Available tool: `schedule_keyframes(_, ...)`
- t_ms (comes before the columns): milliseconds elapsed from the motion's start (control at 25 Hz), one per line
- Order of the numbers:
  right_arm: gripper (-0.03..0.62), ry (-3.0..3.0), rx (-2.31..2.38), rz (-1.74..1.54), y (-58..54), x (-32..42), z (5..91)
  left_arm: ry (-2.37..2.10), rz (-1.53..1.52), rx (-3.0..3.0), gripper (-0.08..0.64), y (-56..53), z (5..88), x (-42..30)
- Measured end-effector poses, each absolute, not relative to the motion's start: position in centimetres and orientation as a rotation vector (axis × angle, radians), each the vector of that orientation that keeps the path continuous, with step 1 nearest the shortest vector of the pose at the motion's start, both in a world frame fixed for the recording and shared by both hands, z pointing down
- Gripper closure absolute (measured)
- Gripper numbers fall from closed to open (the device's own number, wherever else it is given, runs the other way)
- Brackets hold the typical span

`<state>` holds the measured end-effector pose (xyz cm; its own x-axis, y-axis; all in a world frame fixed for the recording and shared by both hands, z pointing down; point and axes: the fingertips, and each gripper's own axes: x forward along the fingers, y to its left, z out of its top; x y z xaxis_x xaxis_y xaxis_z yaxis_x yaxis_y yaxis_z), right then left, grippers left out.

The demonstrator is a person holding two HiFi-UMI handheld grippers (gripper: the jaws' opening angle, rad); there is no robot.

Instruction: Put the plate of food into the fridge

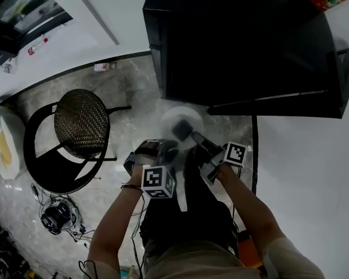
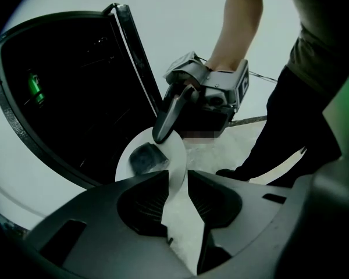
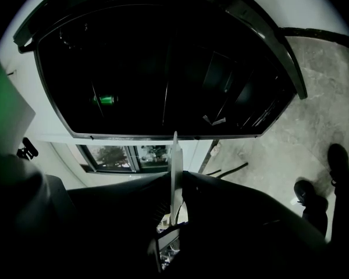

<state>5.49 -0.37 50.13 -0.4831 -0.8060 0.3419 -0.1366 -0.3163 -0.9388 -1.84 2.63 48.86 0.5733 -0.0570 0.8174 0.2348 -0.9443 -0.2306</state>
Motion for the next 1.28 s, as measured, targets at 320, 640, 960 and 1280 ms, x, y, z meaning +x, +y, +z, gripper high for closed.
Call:
schedule_keyframes(320,0.547,1.434,-1.234,-1.834,0.0,6.6,52.3,-0.11,-1.284,-2.521,0.466,2.4,51.0,-0.7)
schedule_keyframes(640,0.548,1.433,-1.245,-1.838,0.1,7.2,55.1,-0.072,-1.283,-2.52,0.471,2.5,53.7,-0.1)
schedule_keyframes(960,0.546,1.521,-1.277,-1.856,-0.3,8.0,57.2,-0.035,-1.279,-2.52,0.472,2.7,56.2,0.7)
schedule_keyframes(1280,0.546,1.509,-1.262,-1.871,0.0,8.1,59.9,-0.068,-1.301,-2.472,0.476,2.9,58.9,0.8)
